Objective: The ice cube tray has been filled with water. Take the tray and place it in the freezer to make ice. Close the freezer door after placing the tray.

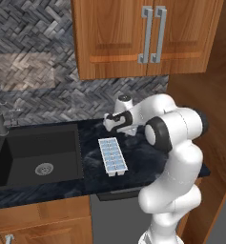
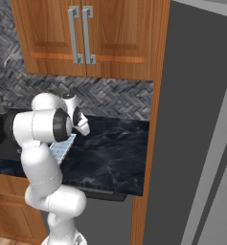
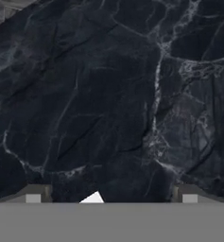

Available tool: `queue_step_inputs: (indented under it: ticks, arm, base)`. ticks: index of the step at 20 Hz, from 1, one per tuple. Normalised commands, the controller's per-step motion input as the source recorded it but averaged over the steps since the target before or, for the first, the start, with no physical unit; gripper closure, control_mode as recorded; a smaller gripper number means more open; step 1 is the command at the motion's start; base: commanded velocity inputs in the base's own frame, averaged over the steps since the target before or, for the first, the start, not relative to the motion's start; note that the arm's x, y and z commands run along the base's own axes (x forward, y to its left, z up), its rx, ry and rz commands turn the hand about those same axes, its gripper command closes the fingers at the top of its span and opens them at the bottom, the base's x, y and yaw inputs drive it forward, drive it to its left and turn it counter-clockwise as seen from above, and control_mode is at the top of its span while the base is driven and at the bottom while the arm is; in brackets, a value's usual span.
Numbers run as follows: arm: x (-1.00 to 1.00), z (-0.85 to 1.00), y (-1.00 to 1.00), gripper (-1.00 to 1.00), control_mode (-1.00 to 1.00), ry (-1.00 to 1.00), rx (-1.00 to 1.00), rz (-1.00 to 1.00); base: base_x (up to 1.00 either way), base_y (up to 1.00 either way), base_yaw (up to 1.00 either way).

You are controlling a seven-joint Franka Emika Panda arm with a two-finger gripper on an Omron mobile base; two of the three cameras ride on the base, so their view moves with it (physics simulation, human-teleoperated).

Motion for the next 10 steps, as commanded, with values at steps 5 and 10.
queue_step_inputs:
  ticks: [5, 10]
  arm:
    - [0.36, -0.29, 0.18, -1.0, -1.0, 0.02, 0.0, 0.0]
    - [0.23, -0.29, 0.02, -1.0, -1.0, 0.0, 0.0, 0.0]
  base:
    - [0.0, 0.0, 0.0]
    - [0.0, 0.0, 0.0]
